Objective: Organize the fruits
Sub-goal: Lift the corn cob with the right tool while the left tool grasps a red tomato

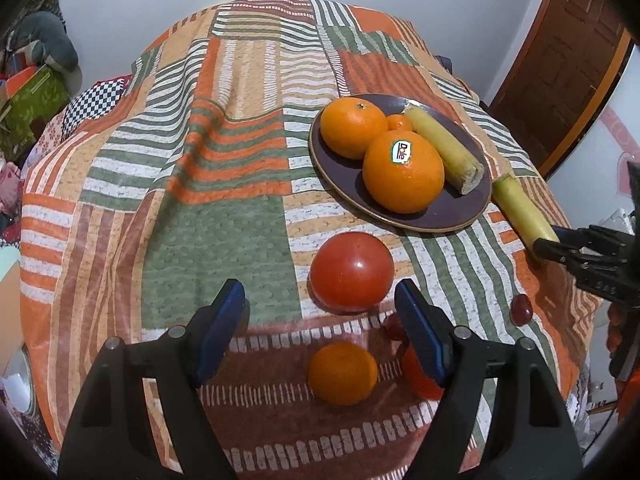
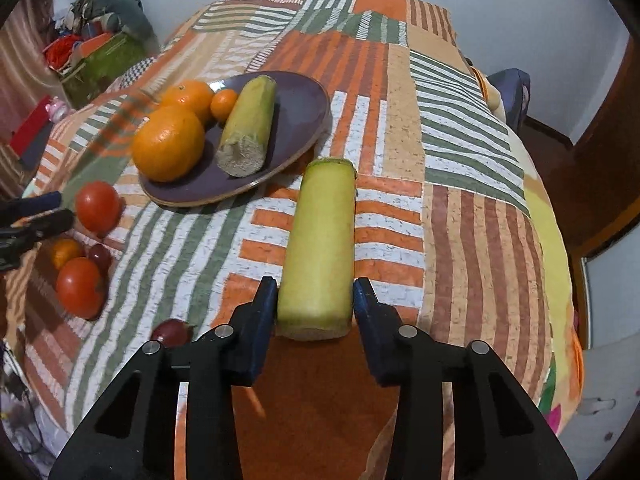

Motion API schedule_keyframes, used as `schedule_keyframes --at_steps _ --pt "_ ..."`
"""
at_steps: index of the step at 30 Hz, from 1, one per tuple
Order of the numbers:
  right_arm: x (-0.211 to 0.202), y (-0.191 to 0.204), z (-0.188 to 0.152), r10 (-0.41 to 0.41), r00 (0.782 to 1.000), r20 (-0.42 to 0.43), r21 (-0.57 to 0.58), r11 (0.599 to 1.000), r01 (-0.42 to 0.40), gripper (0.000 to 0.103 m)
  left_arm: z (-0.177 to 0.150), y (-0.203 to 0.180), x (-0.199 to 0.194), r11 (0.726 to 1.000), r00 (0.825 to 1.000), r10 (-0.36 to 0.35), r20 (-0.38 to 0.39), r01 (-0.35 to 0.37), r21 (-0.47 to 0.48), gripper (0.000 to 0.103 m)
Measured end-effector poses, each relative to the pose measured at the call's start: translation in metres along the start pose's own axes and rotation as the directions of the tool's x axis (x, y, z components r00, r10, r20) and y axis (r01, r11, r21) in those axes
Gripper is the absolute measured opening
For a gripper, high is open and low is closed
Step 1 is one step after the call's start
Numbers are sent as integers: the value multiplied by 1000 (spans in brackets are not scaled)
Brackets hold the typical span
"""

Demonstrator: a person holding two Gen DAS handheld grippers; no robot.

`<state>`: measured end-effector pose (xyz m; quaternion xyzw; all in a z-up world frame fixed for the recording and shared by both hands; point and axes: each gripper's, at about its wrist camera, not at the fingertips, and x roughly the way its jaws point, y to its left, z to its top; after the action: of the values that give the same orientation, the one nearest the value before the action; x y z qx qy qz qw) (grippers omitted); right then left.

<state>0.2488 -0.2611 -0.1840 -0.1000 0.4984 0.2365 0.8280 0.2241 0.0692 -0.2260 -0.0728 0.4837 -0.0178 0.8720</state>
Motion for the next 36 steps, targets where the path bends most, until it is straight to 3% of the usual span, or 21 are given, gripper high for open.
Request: schedule_keyframes --at_steps 14,18,26,36 --pt "37 -10 25 21 1000 9 77 997 -22 40 12 -12 30 1000 999 -15 -37 16 21 64" --pt "37 -12 25 34 999 26 89 995 -36 35 12 -14 32 999 998 -50 -42 50 13 51" --pt "24 -9 21 37 997 62 72 996 -42 34 16 -16 28 1000 999 -24 -41 25 12 50" --pt "-1 -13 37 53 988 146 87 994 -66 34 38 -24 -3 999 998 -40 46 39 25 50"
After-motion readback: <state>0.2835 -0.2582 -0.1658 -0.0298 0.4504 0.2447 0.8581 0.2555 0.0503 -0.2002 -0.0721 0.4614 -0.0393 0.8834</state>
